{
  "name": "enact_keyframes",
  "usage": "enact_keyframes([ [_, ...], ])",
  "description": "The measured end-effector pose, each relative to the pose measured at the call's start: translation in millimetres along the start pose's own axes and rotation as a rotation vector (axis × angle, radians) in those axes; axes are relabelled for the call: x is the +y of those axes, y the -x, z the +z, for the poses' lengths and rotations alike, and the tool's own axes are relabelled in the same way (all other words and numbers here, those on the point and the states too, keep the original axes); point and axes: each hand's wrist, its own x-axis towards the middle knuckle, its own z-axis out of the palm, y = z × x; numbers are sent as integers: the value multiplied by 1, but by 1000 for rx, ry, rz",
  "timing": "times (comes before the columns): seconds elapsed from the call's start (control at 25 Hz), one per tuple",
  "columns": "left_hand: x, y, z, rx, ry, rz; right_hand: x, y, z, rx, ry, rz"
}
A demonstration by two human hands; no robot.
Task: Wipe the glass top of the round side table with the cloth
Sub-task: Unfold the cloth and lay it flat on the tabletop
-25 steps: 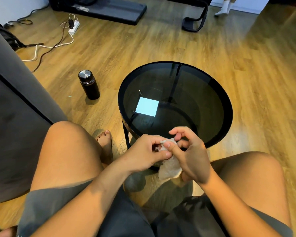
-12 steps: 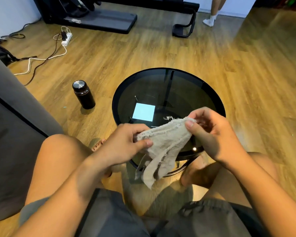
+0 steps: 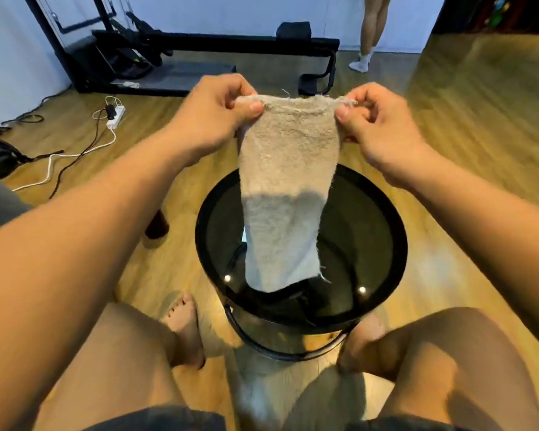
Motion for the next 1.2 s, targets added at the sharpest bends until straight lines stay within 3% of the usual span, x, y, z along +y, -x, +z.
enact_keyframes([
  [0.16, 4, -38, -4, 63, 57, 54, -8, -40, -11, 80, -39, -56],
  [0.32, 0, -1, 13, -28, -29, 100, 16, -2, -15, 7, 29, -66],
  [0.44, -33, 82, 46, -247, 9, 63, 59, 87, 2, -165, 6, -2],
  [0.6, -74, 185, 86, -652, 68, -205, 105, 198, 29, -412, -23, 268],
  [0.68, -87, 188, 97, -584, 103, -269, 115, 193, 37, -394, 0, 312],
  [0.88, -110, 99, 122, -138, -50, -376, 153, 97, 62, -104, 85, 414],
  [0.96, -117, 88, 125, -142, -213, -309, 162, 80, 62, -177, 282, 431],
  [1.04, -124, 105, 123, -468, -452, -76, 163, 93, 56, -382, 488, 260],
  [1.12, -135, 130, 121, -727, -602, 99, 158, 121, 55, -626, 595, -35],
  [1.2, -147, 138, 119, -695, -571, 174, 170, 141, 57, -708, 636, -219],
])
